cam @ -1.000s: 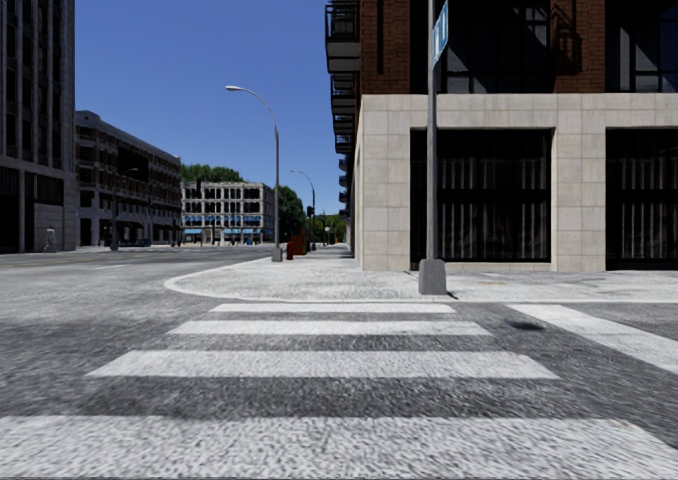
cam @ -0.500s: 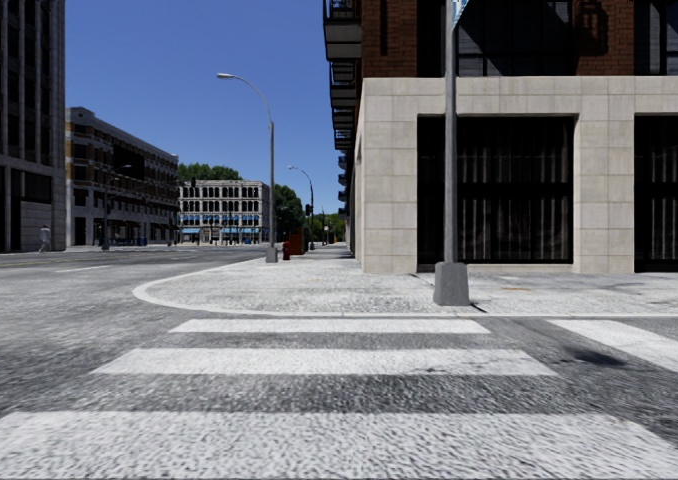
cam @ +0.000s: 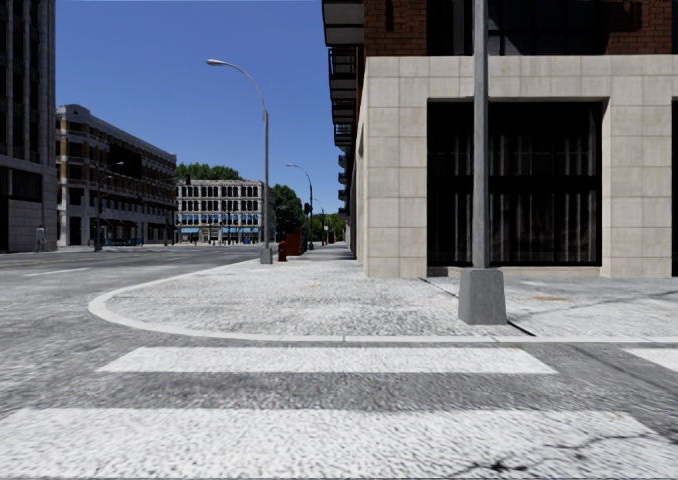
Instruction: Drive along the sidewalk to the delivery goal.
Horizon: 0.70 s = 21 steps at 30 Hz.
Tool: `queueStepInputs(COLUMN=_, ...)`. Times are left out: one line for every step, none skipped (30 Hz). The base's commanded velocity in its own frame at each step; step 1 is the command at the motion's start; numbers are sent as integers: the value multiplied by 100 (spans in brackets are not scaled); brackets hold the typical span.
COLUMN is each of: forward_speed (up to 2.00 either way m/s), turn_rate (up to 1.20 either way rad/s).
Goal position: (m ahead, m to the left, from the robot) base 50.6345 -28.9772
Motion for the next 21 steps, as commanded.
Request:
queueStepInputs(forward_speed=200, turn_rate=0)
queueStepInputs(forward_speed=200, turn_rate=0)
queueStepInputs(forward_speed=200, turn_rate=0)
queueStepInputs(forward_speed=200, turn_rate=0)
queueStepInputs(forward_speed=200, turn_rate=0)
queueStepInputs(forward_speed=200, turn_rate=0)
queueStepInputs(forward_speed=200, turn_rate=0)
queueStepInputs(forward_speed=200, turn_rate=0)
queueStepInputs(forward_speed=200, turn_rate=0)
queueStepInputs(forward_speed=200, turn_rate=0)
queueStepInputs(forward_speed=200, turn_rate=0)
queueStepInputs(forward_speed=200, turn_rate=0)
queueStepInputs(forward_speed=200, turn_rate=0)
queueStepInputs(forward_speed=200, turn_rate=0)
queueStepInputs(forward_speed=200, turn_rate=0)
queueStepInputs(forward_speed=200, turn_rate=0)
queueStepInputs(forward_speed=200, turn_rate=0)
queueStepInputs(forward_speed=200, turn_rate=0)
queueStepInputs(forward_speed=200, turn_rate=0)
queueStepInputs(forward_speed=200, turn_rate=0)
queueStepInputs(forward_speed=200, turn_rate=0)
